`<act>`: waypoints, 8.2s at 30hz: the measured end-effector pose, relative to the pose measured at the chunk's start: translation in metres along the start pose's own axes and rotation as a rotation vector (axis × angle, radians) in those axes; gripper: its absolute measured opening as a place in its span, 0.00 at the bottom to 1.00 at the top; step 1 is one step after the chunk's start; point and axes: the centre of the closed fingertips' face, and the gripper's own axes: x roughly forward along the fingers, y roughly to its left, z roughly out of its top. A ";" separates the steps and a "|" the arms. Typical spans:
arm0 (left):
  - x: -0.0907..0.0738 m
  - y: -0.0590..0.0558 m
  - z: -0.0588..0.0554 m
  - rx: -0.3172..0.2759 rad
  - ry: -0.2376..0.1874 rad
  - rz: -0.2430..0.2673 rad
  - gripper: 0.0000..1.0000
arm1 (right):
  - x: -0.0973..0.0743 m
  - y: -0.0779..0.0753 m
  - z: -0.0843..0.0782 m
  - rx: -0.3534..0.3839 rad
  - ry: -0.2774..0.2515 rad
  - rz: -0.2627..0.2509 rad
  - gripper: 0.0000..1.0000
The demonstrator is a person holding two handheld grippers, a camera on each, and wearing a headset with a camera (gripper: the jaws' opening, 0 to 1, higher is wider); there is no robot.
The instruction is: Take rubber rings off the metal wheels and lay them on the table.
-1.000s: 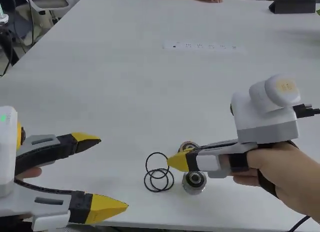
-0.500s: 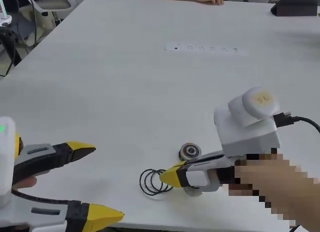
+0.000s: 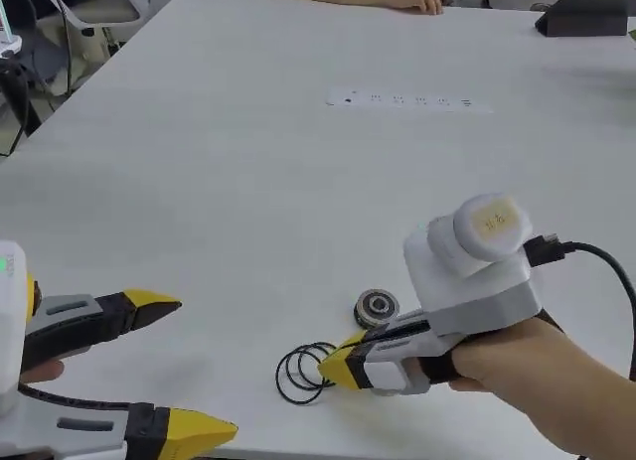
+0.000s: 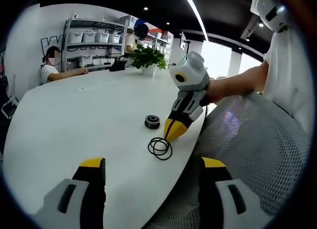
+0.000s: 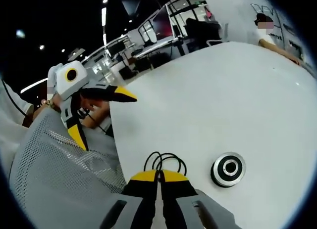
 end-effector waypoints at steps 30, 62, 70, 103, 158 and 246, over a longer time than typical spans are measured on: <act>0.019 -0.011 0.008 0.019 0.021 -0.078 0.73 | -0.032 -0.036 0.033 0.063 -0.192 -0.104 0.05; 0.122 -0.013 0.108 0.367 0.015 -0.304 0.49 | -0.063 -0.085 0.004 0.199 -0.139 -0.216 0.12; 0.157 -0.017 0.080 0.381 0.063 -0.320 0.32 | -0.056 -0.080 -0.002 0.122 -0.080 -0.200 0.15; 0.169 -0.008 0.046 0.306 0.111 -0.264 0.08 | -0.036 -0.082 -0.013 -0.042 -0.032 -0.208 0.15; 0.167 -0.002 0.046 0.292 0.088 -0.256 0.07 | -0.036 -0.083 -0.014 -0.173 -0.014 -0.234 0.07; 0.147 0.003 0.066 0.258 0.029 -0.267 0.08 | -0.053 -0.068 0.034 0.392 -0.330 -0.099 0.00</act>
